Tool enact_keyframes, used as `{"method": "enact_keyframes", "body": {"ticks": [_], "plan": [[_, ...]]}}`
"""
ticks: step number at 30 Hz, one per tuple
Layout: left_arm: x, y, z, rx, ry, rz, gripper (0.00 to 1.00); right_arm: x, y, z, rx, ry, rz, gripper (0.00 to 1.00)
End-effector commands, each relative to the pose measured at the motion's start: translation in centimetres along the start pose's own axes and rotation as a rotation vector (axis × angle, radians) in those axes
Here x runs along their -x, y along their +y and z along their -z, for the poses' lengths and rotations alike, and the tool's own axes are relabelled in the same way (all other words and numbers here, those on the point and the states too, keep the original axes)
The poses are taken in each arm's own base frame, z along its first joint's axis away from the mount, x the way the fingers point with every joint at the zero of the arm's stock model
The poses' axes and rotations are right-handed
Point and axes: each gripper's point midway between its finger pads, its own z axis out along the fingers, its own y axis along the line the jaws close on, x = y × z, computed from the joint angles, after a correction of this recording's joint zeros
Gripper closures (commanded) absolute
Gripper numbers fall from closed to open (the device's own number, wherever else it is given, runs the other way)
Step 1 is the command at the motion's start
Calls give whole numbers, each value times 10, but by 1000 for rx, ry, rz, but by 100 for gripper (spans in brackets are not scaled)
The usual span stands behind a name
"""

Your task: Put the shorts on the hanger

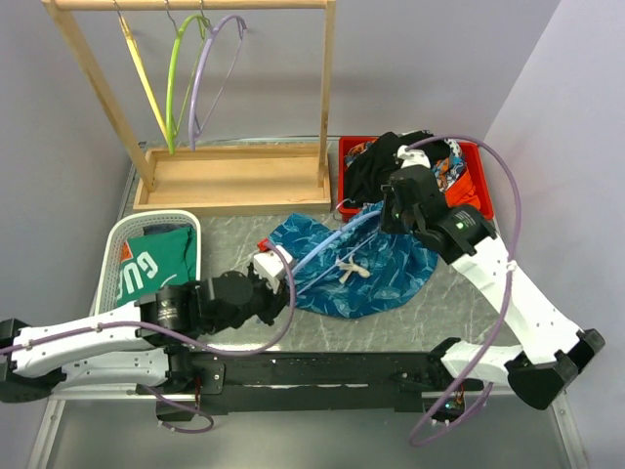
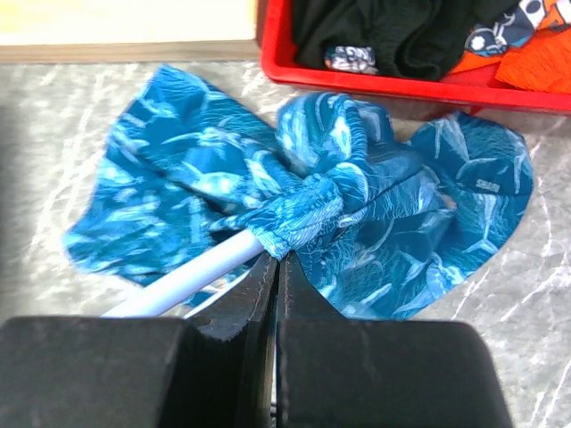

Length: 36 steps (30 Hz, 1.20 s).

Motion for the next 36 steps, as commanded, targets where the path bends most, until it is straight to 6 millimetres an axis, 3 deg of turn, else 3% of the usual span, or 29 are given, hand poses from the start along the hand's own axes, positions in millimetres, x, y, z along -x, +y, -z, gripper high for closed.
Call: {"method": "enact_keyframes", "body": {"ticks": [1, 7, 9, 13, 16, 18, 21, 26, 31, 36], "plan": [[48, -17, -3, 9, -230, 73, 99, 30, 28, 43, 147, -102, -37, 100], [49, -24, -17, 48, -327, 102, 99, 37, 74, 99, 362, -162, -39, 100], [43, -21, -22, 89, -325, 88, 99, 37, 78, 104, 378, -168, -34, 100], [45, -28, -16, 120, -384, 105, 99, 34, 57, 85, 233, -175, -32, 95], [40, -28, -12, 130, -425, 128, 99, 33, 49, 78, 181, -183, -69, 72], [31, -25, -14, 138, -434, 130, 99, 37, 42, 77, 152, -198, -97, 62], [26, -22, -15, 147, -464, 151, 99, 43, 35, 83, 134, -221, -152, 58], [29, -15, -15, 180, -529, 169, 99, 53, 21, 95, 108, -256, -261, 44], [23, -19, -26, 200, -510, 111, 99, 54, -2, 80, 121, -186, -431, 43], [17, -26, -38, 204, -489, 64, 99, 59, -11, 64, 83, -95, -567, 44]]}}
